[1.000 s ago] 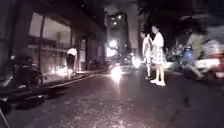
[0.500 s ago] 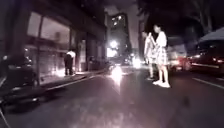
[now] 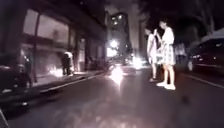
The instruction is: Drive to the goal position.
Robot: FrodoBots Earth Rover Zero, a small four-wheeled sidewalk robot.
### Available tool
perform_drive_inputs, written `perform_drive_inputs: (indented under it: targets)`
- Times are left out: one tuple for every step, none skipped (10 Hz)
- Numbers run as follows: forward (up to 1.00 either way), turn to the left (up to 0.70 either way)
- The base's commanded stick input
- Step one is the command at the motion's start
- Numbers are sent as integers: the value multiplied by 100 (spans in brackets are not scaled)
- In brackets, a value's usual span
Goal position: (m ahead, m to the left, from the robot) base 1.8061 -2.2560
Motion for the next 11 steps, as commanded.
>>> perform_drive_inputs:
  targets:
    - [45, 0]
    - [45, 0]
    - [45, 0]
    - [45, 0]
    - [45, 0]
    - [45, 0]
    - [45, 0]
    - [45, 27]
    - [45, 20]
    - [45, 0]
    - [45, 0]
